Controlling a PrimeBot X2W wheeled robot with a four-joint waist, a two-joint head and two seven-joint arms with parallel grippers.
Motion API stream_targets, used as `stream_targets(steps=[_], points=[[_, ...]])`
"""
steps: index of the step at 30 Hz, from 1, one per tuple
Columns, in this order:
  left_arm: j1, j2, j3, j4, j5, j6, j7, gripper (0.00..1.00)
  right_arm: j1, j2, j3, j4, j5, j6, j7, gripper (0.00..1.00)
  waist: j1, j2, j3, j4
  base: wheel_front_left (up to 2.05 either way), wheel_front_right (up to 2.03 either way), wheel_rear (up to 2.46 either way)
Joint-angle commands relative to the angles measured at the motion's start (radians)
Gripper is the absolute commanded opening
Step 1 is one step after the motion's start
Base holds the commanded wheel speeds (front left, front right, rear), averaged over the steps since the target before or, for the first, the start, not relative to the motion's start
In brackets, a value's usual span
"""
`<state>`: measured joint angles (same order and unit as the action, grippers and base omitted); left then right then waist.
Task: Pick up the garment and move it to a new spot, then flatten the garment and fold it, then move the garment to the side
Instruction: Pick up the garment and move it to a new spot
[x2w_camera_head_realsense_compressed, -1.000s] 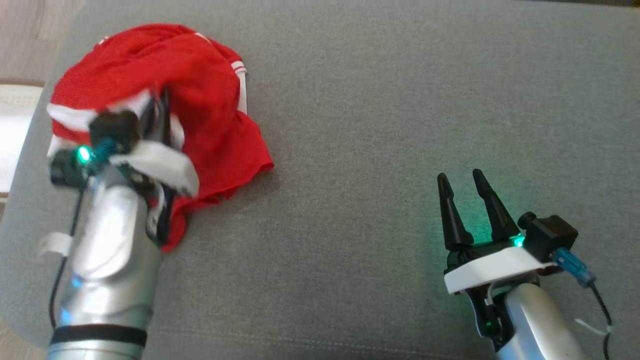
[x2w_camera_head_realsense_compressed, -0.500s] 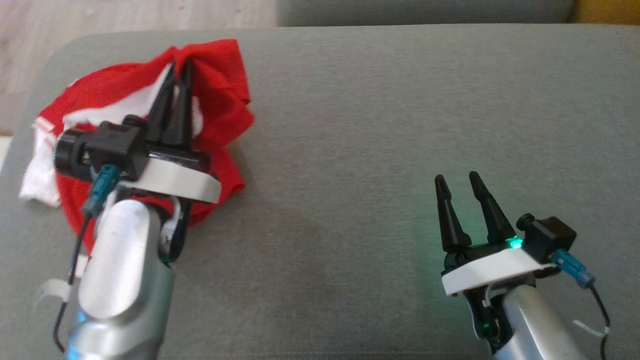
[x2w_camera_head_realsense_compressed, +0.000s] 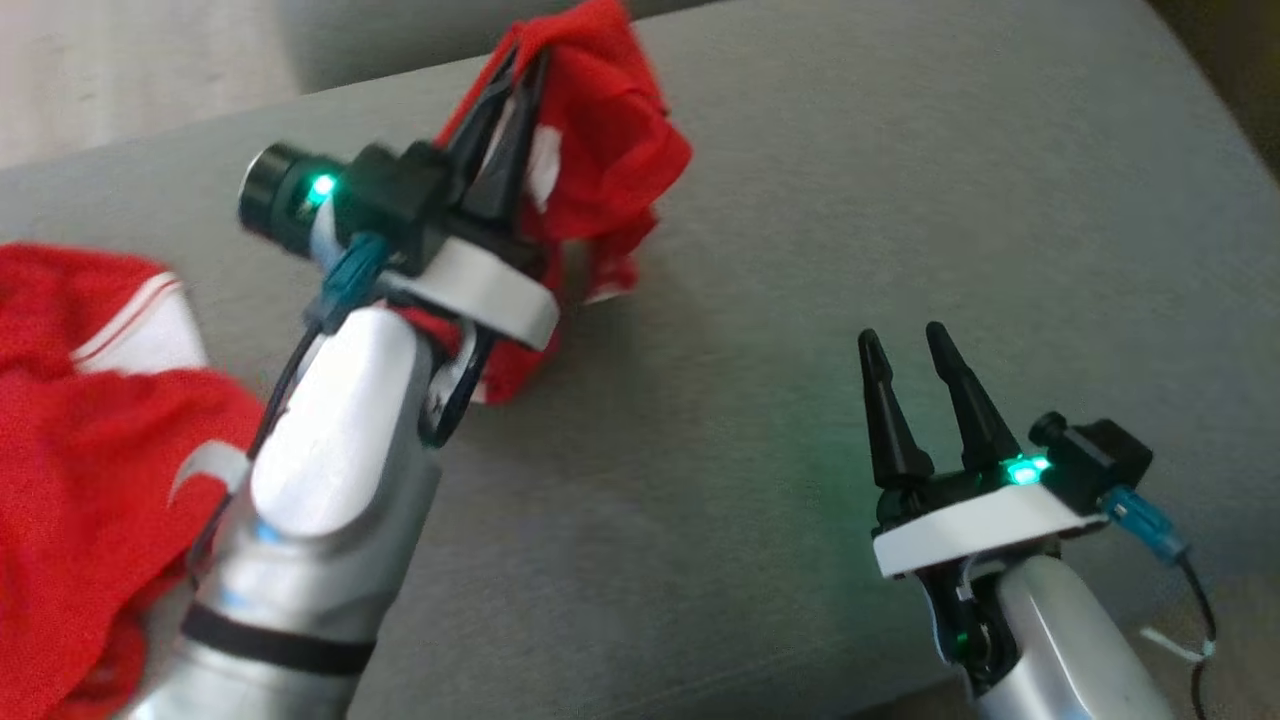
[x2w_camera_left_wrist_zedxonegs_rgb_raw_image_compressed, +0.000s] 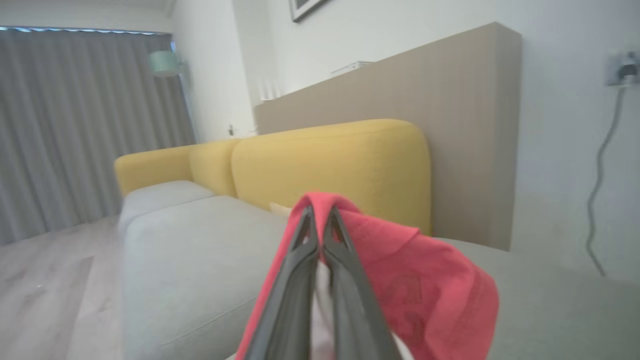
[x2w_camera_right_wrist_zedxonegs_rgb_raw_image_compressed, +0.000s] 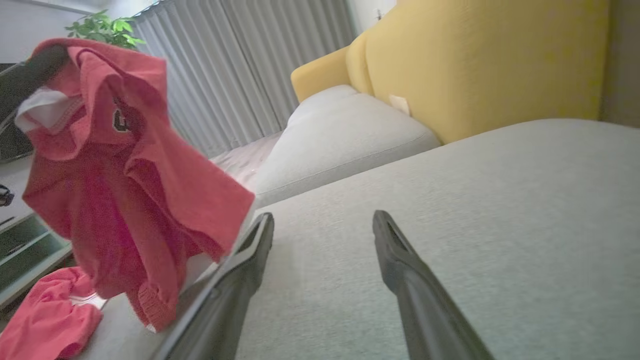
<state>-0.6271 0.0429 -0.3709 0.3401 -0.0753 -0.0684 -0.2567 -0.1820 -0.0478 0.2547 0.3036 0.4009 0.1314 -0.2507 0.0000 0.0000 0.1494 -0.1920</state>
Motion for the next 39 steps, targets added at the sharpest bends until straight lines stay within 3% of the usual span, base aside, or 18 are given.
stream_targets(steps=[1,7,8,9,10,13,18,23,30,39], points=[[-0.079,0.01,0.008,-0.015,-0.013,0.008,-0.005,0.0,-0.049,-0.002,0.025,-0.041,0.01,-0.001,-0.011,1.0,0.0,0.0,0.032,-0.111,0.0,0.0,0.0],[-0.183,0.008,-0.115,0.035,-0.15,0.074,-0.005,0.0,-0.052,-0.002,0.046,-0.053,0.021,-0.001,-0.011,1.0,0.0,0.0,0.054,-0.227,0.0,0.0,0.0],[-0.193,0.008,-0.138,0.046,-0.171,0.086,-0.005,0.24,-0.05,-0.002,0.047,-0.054,0.022,-0.001,-0.011,1.0,0.0,0.0,0.056,-0.236,0.0,0.0,0.0],[-0.2,0.008,-0.16,0.058,-0.192,0.098,-0.005,0.94,-0.049,-0.002,0.047,-0.056,0.022,-0.001,-0.011,1.0,0.0,0.0,0.056,-0.243,0.0,0.0,0.0],[-0.205,0.008,-0.18,0.071,-0.212,0.108,-0.005,1.0,-0.047,-0.002,0.047,-0.057,0.022,-0.001,-0.011,1.0,0.0,0.0,0.057,-0.246,0.0,0.0,0.0],[-0.212,0.008,-0.218,0.074,-0.253,0.141,-0.005,1.0,-0.041,-0.002,0.033,-0.063,0.02,-0.001,-0.011,1.0,0.0,0.0,0.058,-0.236,0.0,0.0,0.0],[-0.179,0.008,-0.207,0.061,-0.255,0.17,-0.005,1.0,-0.034,-0.002,0.004,-0.066,0.009,-0.001,-0.011,1.0,0.0,0.0,0.045,-0.162,0.0,0.0,0.0],[-0.073,0.023,-0.114,-0.002,-0.207,0.159,-0.005,1.0,-0.015,-0.002,-0.036,-0.058,-0.02,-0.001,-0.011,1.0,0.0,0.0,0.001,-0.035,0.0,0.0,0.0],[0.094,0.058,-0.029,-0.095,-0.168,0.133,-0.005,1.0,0.014,-0.002,-0.069,-0.046,-0.05,-0.001,-0.011,1.0,0.0,0.0,-0.054,0.081,0.0,0.0,0.0],[0.44,0.05,0.113,-0.251,-0.153,0.129,-0.005,1.0,0.07,-0.002,-0.092,-0.043,-0.066,-0.001,-0.011,1.0,0.0,0.0,-0.118,0.16,0.0,0.0,0.0]])
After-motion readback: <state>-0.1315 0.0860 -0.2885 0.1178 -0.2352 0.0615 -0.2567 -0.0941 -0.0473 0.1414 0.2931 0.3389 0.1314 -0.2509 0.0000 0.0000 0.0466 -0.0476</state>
